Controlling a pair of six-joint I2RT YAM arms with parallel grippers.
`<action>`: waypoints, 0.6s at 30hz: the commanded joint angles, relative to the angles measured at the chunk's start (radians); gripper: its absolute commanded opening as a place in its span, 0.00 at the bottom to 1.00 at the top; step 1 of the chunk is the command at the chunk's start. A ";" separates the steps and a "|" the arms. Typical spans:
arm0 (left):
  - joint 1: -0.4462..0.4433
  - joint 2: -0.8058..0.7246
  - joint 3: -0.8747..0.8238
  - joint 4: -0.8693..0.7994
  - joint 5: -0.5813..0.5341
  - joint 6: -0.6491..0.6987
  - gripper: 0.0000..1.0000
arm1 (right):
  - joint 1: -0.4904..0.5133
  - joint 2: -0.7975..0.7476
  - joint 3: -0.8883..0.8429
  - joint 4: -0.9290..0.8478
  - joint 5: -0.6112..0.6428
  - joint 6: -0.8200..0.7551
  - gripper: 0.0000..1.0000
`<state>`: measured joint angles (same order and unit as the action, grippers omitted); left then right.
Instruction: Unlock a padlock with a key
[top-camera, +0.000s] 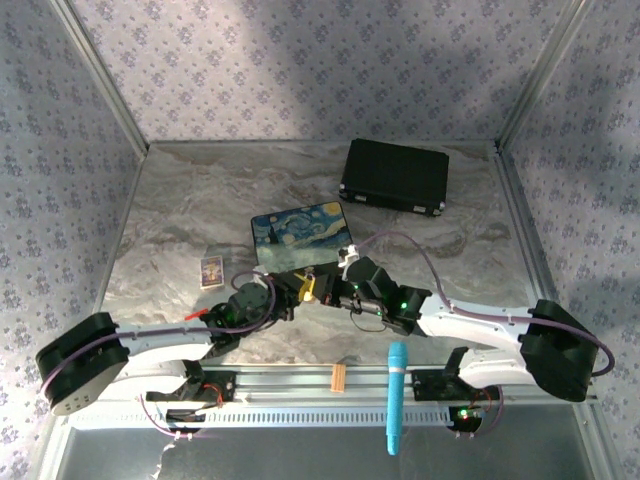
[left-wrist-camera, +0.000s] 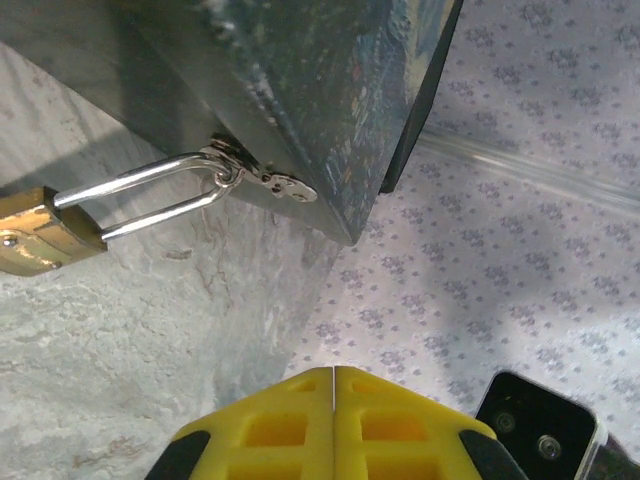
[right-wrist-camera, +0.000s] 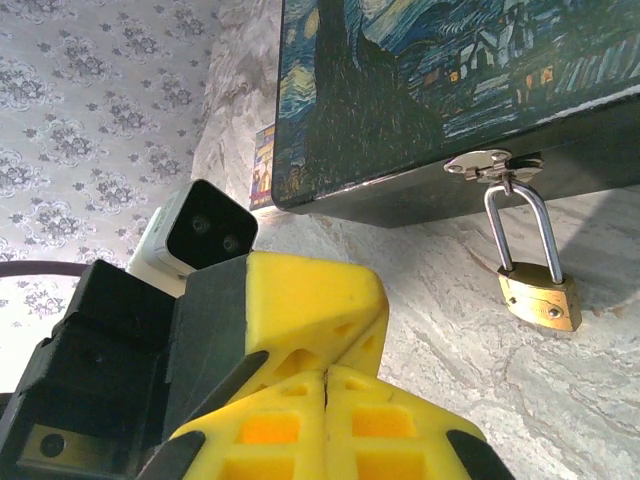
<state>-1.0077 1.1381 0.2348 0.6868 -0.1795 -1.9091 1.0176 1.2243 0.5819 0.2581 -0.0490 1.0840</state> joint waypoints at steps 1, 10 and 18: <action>0.003 -0.020 0.018 -0.042 -0.010 0.017 0.00 | -0.007 -0.020 -0.012 -0.018 0.002 -0.012 0.00; 0.007 -0.050 0.076 -0.114 -0.010 0.185 0.00 | -0.057 -0.049 -0.041 0.057 -0.106 -0.036 0.51; 0.042 -0.154 0.166 -0.167 0.031 0.536 0.00 | -0.199 -0.071 -0.033 0.217 -0.402 -0.089 0.66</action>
<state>-0.9771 1.0183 0.3759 0.5121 -0.1677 -1.5307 0.8387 1.1542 0.5465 0.3580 -0.2943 1.0256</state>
